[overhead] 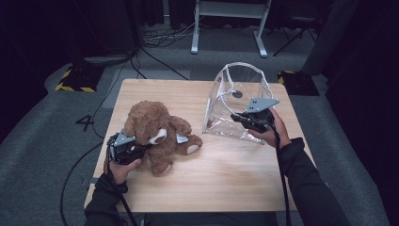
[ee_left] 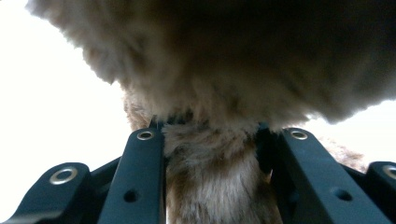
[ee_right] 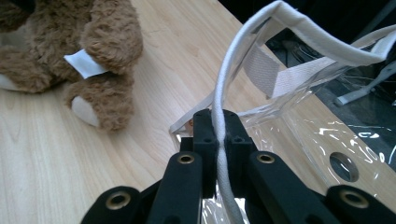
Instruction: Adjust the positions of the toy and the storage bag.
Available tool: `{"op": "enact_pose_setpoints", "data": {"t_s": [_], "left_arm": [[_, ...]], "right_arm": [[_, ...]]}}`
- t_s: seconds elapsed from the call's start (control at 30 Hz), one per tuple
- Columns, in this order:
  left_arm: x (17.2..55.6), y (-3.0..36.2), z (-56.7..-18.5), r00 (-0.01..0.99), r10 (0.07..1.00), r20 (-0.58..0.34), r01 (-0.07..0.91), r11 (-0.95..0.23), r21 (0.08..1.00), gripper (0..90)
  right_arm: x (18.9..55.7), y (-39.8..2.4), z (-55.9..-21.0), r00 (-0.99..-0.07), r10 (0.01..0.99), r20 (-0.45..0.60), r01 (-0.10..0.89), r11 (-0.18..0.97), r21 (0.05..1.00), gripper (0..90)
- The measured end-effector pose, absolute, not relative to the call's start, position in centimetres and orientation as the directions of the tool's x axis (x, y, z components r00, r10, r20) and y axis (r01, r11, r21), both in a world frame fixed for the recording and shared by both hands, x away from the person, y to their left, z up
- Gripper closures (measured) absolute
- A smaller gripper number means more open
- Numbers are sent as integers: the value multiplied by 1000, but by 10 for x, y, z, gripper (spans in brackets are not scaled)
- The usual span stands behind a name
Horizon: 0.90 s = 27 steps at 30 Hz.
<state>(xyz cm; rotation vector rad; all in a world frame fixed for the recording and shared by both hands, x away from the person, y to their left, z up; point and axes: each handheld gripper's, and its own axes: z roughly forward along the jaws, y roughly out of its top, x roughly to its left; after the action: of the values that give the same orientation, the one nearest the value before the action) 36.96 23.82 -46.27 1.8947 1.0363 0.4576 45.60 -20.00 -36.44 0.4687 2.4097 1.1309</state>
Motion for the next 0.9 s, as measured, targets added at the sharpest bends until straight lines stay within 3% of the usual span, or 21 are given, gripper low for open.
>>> {"op": "enact_pose_setpoints", "data": {"t_s": [0.27,0.9], "left_arm": [[370,237,-463,577,811,-98,478,-239,845,660],[371,233,-464,575,812,-101,482,-236,844,664]], "right_arm": [[444,-206,-365,-866,435,-247,91,622,777,871],[369,-226,-359,-905,279,-320,-60,662,747,870]]}}
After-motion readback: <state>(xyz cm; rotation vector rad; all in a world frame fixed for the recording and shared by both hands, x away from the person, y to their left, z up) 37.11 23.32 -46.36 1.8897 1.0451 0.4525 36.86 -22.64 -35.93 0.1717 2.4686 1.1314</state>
